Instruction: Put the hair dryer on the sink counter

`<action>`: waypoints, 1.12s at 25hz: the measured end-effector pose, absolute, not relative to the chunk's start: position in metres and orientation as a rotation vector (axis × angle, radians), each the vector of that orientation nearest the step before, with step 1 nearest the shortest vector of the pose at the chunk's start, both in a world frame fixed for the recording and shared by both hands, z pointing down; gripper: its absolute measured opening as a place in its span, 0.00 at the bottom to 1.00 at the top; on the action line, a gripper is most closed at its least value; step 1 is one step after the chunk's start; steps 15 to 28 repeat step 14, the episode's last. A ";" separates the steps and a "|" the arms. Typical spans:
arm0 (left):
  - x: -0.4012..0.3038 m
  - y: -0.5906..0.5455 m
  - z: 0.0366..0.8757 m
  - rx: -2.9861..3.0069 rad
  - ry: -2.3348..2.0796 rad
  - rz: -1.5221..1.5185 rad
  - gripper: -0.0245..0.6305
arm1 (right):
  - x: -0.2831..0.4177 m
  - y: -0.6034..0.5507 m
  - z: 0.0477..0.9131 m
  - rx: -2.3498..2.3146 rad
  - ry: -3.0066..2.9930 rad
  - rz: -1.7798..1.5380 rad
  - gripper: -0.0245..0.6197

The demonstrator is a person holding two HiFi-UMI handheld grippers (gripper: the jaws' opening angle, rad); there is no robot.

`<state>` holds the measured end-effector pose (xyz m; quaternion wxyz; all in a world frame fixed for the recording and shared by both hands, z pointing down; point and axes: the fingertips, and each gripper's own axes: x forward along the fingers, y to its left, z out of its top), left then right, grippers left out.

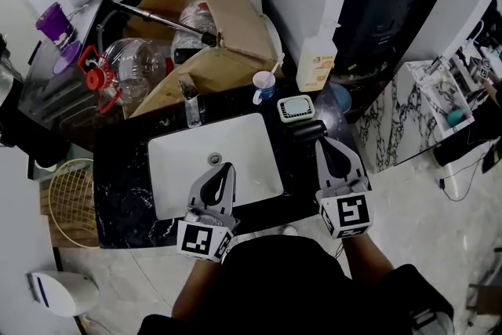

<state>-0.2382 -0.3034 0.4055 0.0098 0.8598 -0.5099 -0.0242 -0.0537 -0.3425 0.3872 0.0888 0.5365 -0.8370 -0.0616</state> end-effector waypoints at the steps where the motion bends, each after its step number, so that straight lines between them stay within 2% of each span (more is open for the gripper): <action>1: -0.238 -0.304 0.405 2.681 -1.589 -0.081 0.03 | -0.056 -0.342 0.391 1.595 -2.496 -0.169 0.03; 28: -0.234 -0.302 0.410 2.675 -1.582 -0.066 0.03 | -0.061 -0.334 0.405 1.595 -2.536 -0.147 0.03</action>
